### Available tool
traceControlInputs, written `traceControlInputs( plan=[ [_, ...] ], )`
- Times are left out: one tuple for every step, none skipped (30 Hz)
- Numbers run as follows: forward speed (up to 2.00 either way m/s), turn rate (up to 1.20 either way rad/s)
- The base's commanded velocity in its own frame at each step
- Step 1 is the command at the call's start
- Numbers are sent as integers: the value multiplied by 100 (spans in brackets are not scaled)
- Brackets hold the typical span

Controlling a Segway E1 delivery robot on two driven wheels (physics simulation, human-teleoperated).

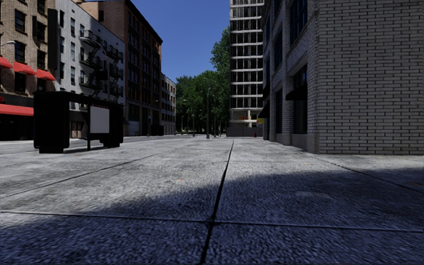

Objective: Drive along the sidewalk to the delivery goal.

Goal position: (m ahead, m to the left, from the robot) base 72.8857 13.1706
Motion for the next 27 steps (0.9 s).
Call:
traceControlInputs(
  plan=[
    [200, 0],
    [200, 0],
    [200, 0],
    [200, 0],
    [200, 0],
    [200, 0],
    [200, 0],
    [200, 0],
    [200, 0],
    [200, 0],
    [200, 0],
    [200, 0],
    [200, 0],
    [200, 0],
    [200, 0],
    [200, 0],
    [200, 0],
    [200, 0],
    [200, 0],
    [200, 0],
    [200, 0],
    [200, 0],
    [200, 0],
    [200, 0],
    [200, 0],
    [200, 0],
    [200, 0]
  ],
)
